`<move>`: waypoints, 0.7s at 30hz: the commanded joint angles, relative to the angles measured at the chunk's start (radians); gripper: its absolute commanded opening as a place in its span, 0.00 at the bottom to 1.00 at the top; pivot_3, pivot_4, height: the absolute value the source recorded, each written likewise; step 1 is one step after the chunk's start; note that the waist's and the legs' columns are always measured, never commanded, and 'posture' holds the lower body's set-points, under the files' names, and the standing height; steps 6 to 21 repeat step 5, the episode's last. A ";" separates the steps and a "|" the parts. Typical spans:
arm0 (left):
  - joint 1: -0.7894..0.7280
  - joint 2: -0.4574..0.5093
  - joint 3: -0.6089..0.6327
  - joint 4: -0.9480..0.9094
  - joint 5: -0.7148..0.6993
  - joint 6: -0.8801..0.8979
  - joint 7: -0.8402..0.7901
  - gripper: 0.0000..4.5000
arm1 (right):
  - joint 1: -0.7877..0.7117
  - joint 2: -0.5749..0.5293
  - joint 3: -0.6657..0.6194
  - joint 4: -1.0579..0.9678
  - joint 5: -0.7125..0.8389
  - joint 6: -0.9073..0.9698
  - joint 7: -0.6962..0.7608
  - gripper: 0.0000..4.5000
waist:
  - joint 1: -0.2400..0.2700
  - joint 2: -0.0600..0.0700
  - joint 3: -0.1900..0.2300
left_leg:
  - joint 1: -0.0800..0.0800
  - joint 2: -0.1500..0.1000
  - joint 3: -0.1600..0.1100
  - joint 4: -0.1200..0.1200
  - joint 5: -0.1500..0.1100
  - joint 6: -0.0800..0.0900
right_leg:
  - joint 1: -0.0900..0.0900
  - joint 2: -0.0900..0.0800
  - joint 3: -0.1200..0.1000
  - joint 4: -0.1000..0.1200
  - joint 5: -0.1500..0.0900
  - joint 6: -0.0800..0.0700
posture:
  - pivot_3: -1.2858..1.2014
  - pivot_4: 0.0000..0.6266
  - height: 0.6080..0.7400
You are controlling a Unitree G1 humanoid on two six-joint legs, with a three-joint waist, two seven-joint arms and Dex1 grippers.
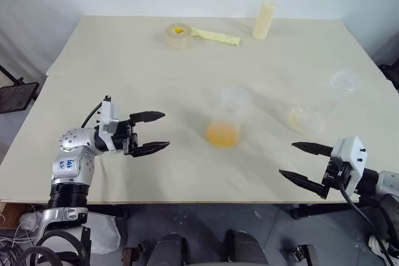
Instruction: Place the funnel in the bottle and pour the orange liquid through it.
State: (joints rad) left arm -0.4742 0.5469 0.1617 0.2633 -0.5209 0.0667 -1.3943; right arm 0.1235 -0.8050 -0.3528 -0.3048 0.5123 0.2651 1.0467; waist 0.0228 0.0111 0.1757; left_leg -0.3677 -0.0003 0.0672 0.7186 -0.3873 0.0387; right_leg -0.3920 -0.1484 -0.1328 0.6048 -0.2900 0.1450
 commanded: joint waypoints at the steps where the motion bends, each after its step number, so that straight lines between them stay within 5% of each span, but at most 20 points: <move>1: 0.030 0.025 0.034 -0.073 -0.057 0.004 -0.030 1.00 | -0.030 0.005 0.002 0.027 0.003 -0.028 0.009 0.99 | 0.000 0.000 0.000 | 0.000 0.000 0.000 0.000 0.000 0.000 | 0.000 0.000 0.000 0.000 0.000 0.000 | 0.52 0.24 1.00; 21: 0.045 0.051 0.050 -0.104 -0.089 0.020 -0.060 1.00 | -0.070 0.009 0.023 0.063 -0.006 -0.044 0.011 0.99 | 0.001 0.000 0.000 | 0.000 0.000 -0.001 0.000 0.000 0.000 | 0.000 0.000 -0.001 0.000 0.000 0.000 | 0.52 0.24 1.00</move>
